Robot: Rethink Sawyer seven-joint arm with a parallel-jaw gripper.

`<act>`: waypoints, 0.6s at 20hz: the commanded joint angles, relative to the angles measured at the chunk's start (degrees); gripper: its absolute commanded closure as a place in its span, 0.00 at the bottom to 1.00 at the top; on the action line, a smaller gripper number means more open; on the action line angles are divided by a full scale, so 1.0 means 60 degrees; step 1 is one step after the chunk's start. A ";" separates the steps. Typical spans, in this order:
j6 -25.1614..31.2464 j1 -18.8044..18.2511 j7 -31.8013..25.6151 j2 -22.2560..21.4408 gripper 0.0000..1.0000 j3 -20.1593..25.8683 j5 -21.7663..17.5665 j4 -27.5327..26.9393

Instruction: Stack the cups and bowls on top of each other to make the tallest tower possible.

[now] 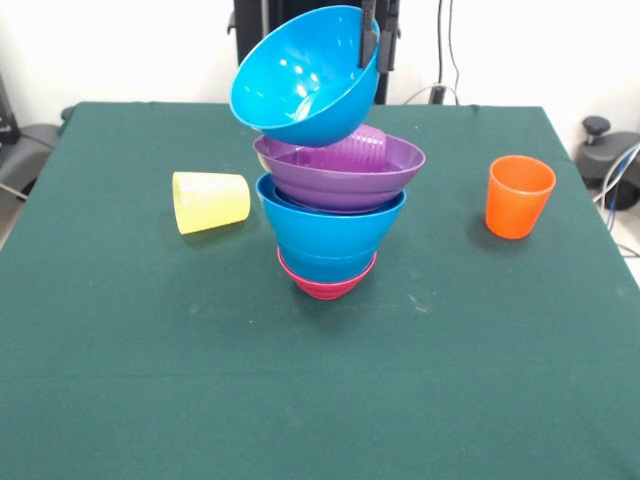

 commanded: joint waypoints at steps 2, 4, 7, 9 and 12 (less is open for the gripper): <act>-0.0288 0.0292 0.0390 0.0245 1.00 -0.0238 -0.0526 -0.0160; -0.0373 0.0388 0.0487 0.0268 1.00 -0.0307 -0.0573 -0.0127; -0.0478 0.0433 0.0511 0.0301 1.00 -0.0384 -0.0636 -0.0079; -0.0511 0.0458 0.0505 0.0306 1.00 -0.0421 -0.0630 -0.0036; -0.0455 0.0453 0.0435 0.0315 1.00 -0.0411 -0.0579 -0.0074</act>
